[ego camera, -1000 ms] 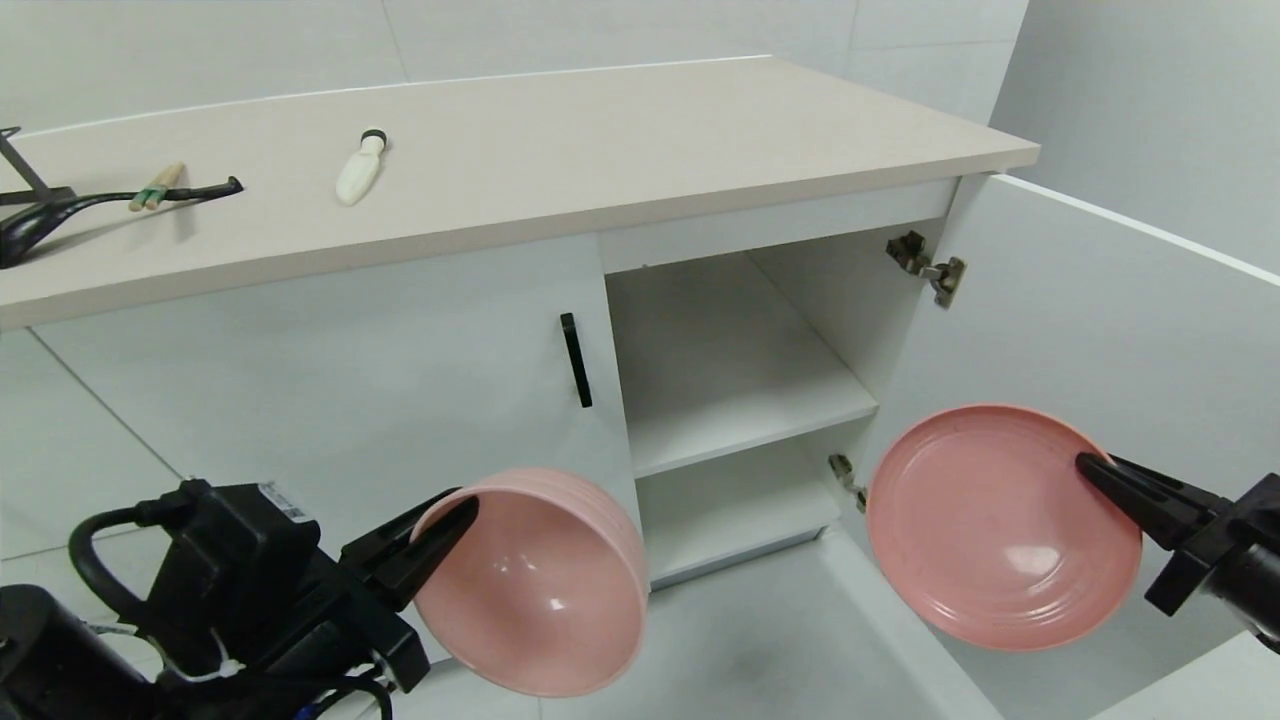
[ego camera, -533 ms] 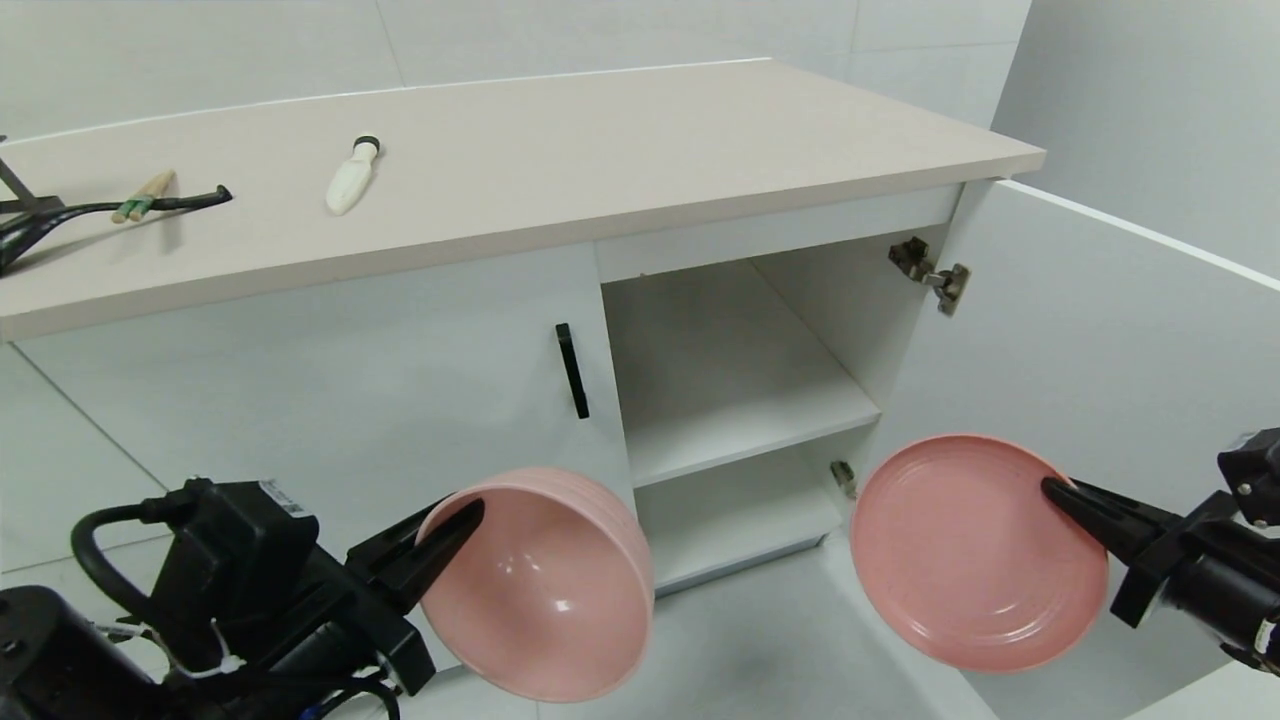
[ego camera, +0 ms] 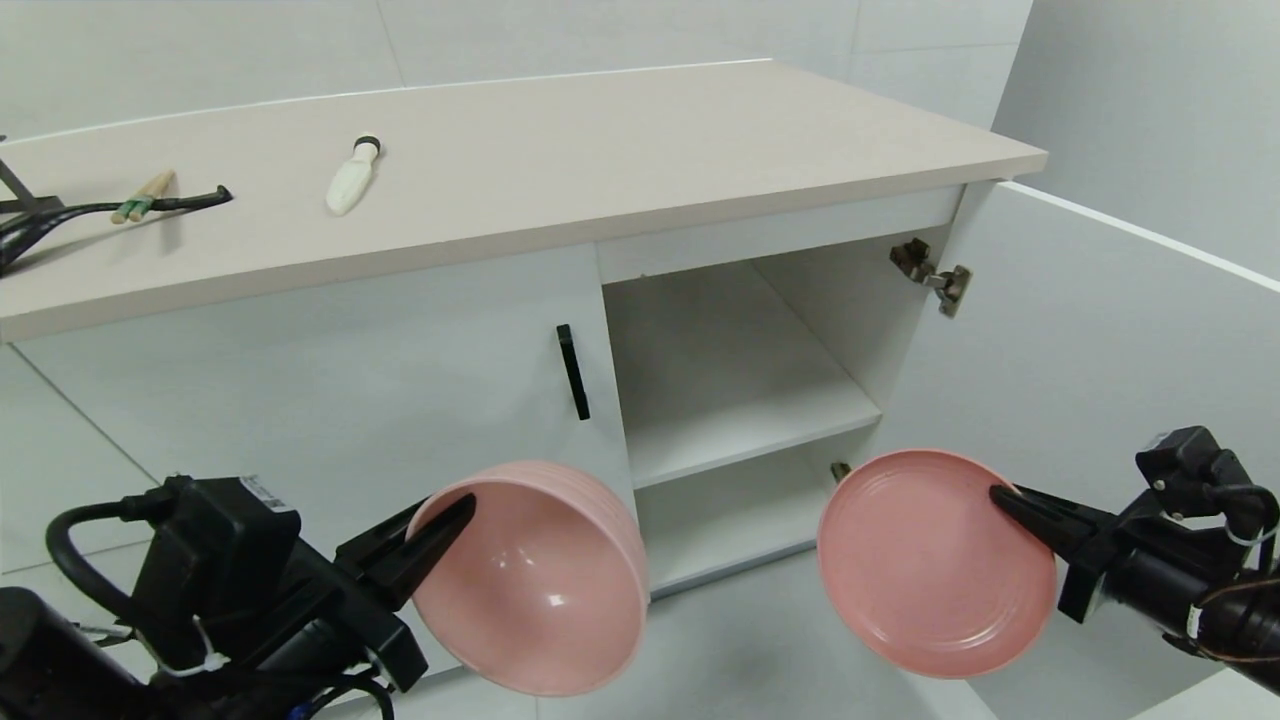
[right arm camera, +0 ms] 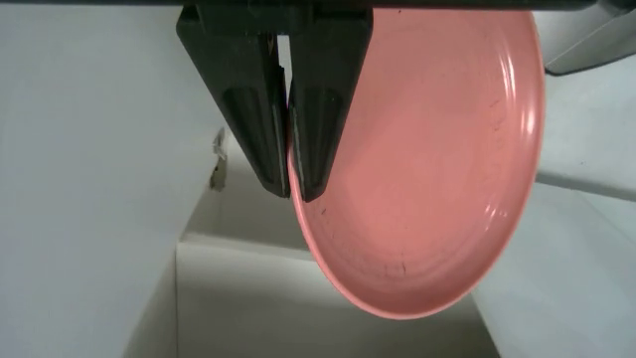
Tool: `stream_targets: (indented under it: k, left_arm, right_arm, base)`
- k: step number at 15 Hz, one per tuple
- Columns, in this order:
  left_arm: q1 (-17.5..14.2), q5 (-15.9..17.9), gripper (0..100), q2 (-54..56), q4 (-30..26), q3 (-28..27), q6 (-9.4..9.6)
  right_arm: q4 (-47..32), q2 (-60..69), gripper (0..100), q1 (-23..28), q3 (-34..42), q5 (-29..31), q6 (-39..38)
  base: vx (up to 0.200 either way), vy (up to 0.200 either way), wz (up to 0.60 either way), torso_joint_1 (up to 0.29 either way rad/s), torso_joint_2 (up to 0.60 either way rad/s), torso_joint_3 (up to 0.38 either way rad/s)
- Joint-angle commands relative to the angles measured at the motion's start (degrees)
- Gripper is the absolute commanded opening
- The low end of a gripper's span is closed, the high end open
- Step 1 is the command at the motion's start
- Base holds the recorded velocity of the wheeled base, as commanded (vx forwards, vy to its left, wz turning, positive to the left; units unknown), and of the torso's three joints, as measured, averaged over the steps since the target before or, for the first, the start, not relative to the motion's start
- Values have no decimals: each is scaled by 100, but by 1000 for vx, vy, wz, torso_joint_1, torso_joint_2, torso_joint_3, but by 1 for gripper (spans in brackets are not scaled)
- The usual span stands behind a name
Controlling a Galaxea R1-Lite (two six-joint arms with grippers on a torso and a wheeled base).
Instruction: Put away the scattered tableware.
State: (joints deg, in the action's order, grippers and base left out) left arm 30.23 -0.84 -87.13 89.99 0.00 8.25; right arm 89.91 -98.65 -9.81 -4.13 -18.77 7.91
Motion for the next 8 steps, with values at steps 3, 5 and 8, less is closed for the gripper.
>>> stream_targets:
  k: [3, 5, 8]
  left_arm:
    - [0, -4, 0, 38, 1, 0, 1]
    - [0, -4, 0, 82, 1, 0, -69]
    - [0, -4, 0, 99, 1, 0, -157]
  right_arm:
    - [9, -621, 0, -3, -580, -4, -27]
    - [9, -840, 0, -12, -888, 5, -35]
    - [9, -963, 0, -12, -1090, 5, -44]
  base:
    - [0, 0, 0, 0, 0, 0]
    - [100, 0, 0, -1, 1, 1]
    - [133, 0, 0, 0, 0, 5]
